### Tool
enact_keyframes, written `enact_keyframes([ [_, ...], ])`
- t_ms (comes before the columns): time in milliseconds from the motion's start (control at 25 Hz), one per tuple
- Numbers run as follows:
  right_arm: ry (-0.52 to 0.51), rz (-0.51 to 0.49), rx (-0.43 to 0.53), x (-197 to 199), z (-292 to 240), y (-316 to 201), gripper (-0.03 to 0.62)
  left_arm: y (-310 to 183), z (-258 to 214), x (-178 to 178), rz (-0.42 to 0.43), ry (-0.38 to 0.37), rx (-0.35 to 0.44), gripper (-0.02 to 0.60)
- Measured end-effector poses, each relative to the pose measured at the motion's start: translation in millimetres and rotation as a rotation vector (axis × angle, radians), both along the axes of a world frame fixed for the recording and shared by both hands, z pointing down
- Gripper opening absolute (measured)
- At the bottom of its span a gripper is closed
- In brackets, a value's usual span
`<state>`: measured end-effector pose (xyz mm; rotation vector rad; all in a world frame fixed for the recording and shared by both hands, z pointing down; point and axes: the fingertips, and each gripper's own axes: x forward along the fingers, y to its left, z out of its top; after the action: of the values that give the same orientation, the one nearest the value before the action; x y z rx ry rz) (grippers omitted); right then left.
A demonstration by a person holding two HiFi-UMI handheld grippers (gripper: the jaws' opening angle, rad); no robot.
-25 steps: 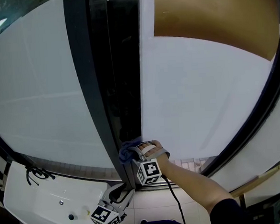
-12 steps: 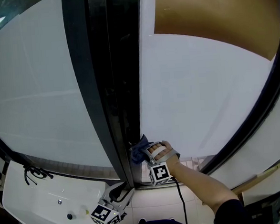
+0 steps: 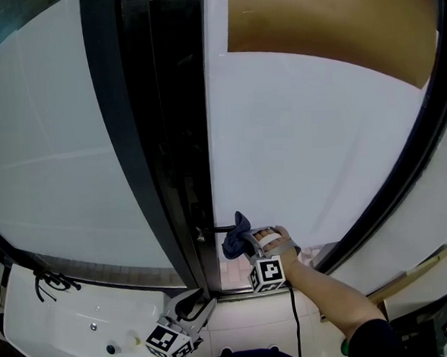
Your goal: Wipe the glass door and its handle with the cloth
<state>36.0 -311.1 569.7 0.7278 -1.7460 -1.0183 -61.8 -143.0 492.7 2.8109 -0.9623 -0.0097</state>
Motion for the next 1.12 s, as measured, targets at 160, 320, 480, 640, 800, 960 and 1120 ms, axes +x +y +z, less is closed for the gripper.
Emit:
enact_keyframes([
  [160, -0.241, 0.083, -0.17, -6.8, 12.5, 1.7, 0.064, 1.5, 0.9, -4.1, -0.005, -0.005, -0.004, 0.135],
  [320, -0.565, 0.186, -0.393, -30.8, 21.3, -3.7, 0.064, 3.7, 11.1, -16.1, -0.026, -0.007, -0.014, 0.135],
  [480, -0.768, 0.214, -0.509, -63.7, 14.1, -14.3, 0.064, 3.8, 12.5, -29.6, -0.059, -0.023, -0.029, 0.135],
  [640, -0.849, 0.209, -0.524, -89.7, 5.8, -29.1, 0.064, 6.3, 14.3, -40.6, -0.088, -0.033, -0.042, 0.135],
  [800, -0.884, 0.22, -0.51, -99.7, 8.2, -41.9, 0.064, 4.8, 20.7, -50.6, -0.11, -0.041, -0.055, 0.135],
  [960, -0.931, 0.227, -0.561, -96.9, 12.0, -51.1, 0.064, 2.9, 21.8, -56.2, -0.125, -0.05, -0.066, 0.135],
  [1120, -0.909, 0.208, -0.591, -93.2, 17.5, -52.6, 0.064, 2.2, 26.4, -52.8, -0.112, -0.046, -0.063, 0.135],
])
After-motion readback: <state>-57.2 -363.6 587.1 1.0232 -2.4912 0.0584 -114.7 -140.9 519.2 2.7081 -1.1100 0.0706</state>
